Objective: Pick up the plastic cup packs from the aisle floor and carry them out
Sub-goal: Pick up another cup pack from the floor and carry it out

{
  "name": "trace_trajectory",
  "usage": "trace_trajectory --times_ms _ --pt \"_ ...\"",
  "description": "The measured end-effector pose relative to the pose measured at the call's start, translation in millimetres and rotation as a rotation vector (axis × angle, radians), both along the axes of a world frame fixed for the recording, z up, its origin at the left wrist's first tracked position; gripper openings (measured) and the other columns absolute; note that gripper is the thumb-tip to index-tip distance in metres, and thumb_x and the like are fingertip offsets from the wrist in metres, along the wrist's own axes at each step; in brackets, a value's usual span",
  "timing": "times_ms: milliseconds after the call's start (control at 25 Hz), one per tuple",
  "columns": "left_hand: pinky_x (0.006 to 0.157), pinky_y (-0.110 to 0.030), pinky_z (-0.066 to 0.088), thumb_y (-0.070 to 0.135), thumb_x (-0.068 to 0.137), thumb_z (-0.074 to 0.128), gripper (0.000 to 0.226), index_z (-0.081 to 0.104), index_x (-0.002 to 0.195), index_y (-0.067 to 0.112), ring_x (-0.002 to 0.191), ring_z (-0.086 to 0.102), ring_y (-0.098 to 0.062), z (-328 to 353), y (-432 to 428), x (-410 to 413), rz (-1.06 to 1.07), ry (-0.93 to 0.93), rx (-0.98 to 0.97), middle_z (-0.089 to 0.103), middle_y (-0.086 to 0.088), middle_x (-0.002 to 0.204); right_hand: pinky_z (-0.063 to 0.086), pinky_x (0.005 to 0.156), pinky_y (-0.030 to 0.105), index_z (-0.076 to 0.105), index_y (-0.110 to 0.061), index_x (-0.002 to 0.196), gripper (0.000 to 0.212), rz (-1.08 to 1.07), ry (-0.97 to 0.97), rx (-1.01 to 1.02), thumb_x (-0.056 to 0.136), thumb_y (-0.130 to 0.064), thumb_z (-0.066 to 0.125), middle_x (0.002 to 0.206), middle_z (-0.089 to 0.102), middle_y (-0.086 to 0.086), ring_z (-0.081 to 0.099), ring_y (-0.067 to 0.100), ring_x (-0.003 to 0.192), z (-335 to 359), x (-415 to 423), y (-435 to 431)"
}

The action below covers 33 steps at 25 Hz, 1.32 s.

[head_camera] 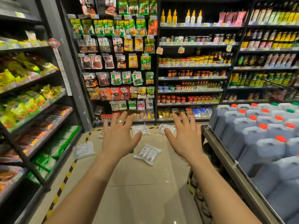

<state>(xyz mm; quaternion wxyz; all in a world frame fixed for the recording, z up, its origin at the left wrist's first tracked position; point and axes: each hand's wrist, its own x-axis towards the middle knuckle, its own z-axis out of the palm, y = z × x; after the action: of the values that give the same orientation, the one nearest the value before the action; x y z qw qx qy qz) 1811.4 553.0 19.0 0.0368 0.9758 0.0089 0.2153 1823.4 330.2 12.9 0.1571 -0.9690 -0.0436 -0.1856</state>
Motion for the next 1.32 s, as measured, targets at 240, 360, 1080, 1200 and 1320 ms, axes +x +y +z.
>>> trace_trajectory --times_ms 240,360,1080,1200,1320 --pt "0.120 -0.055 0.006 0.067 0.093 0.032 0.071 0.019 0.155 0.034 0.151 0.007 -0.025 -12.3 -2.0 112.5 0.011 0.036 0.021 0.016 0.003 0.163 0.010 0.119 0.052 0.016 -0.034 0.154 0.065 0.020 0.012 0.006 0.097 -0.060 0.033 0.164 0.011 0.004 0.000 0.032 0.150 -20.8 120.9 2.2" --pt "0.120 -0.053 0.004 0.068 0.093 0.030 0.072 0.016 0.155 0.034 0.151 0.004 -0.025 -17.2 -11.1 183.6 0.029 0.083 0.033 0.012 0.003 0.164 0.009 0.119 0.051 0.015 -0.034 0.154 0.065 0.044 0.023 -0.003 0.097 -0.059 0.033 0.164 0.010 0.004 -0.001 0.031 0.150 -29.2 193.3 -5.0" --pt "0.119 -0.054 0.005 0.065 0.093 0.037 0.071 0.022 0.154 0.032 0.151 0.007 -0.027 -76.4 -60.1 535.1 -0.045 0.145 0.025 0.017 0.001 0.163 0.008 0.118 0.052 0.017 -0.036 0.154 0.075 0.014 0.137 -0.042 0.086 -0.066 0.019 0.164 0.010 0.002 0.001 0.032 0.150 -92.7 527.1 -49.7" --pt "0.118 -0.056 0.010 0.067 0.091 0.035 0.073 0.022 0.154 0.032 0.151 0.009 -0.027 -106.5 -48.4 599.5 -0.108 0.184 0.051 0.019 0.000 0.163 0.007 0.118 0.051 0.016 -0.037 0.154 0.078 -0.040 0.171 -0.053 0.084 -0.069 0.014 0.164 0.008 0.001 0.001 0.032 0.150 -115.8 575.1 -33.7" --pt "0.118 -0.055 0.010 0.069 0.087 0.025 0.074 0.025 0.152 0.034 0.151 0.008 -0.025 -141.1 -24.7 674.5 -0.181 0.240 0.041 0.020 0.002 0.162 0.010 0.117 0.052 0.018 -0.035 0.154 0.084 -0.129 0.201 -0.043 0.079 -0.071 0.007 0.164 0.012 0.004 0.003 0.034 0.149 -142.8 634.4 -13.3"
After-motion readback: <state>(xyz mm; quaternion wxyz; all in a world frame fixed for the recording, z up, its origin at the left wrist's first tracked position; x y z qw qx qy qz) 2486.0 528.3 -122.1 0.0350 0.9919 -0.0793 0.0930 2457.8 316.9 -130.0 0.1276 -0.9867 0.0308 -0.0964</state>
